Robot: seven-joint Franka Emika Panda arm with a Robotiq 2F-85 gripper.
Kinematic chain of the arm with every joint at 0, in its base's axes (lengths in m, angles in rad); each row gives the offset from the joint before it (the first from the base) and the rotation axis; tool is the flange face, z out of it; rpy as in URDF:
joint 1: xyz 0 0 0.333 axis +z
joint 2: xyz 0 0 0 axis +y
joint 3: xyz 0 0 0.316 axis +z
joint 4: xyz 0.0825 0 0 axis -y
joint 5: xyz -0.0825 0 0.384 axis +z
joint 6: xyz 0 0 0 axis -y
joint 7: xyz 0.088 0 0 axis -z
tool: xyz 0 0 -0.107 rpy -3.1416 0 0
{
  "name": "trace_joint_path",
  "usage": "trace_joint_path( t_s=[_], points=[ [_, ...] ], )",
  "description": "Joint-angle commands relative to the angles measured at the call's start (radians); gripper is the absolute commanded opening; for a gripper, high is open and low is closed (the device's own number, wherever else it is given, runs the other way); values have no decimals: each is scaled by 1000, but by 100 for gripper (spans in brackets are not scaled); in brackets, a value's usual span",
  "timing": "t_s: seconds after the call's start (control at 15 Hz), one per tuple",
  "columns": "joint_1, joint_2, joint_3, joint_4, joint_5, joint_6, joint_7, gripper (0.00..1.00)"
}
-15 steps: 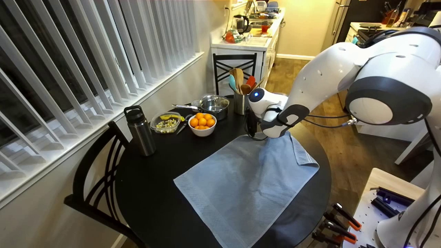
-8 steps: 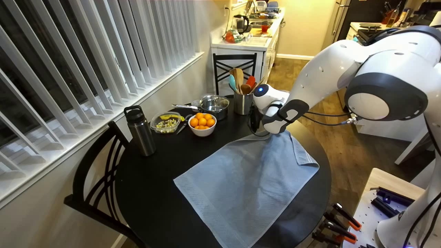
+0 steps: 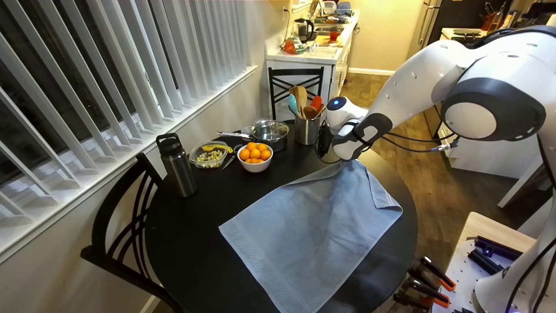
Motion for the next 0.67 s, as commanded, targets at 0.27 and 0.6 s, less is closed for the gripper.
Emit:
trace_joint_path(
  t_s=[0.27, 0.6],
  points=[
    [-32, -33, 18, 14, 148, -1, 0, 3],
    [24, -11, -58, 15, 258, 19, 0, 3]
  ],
)
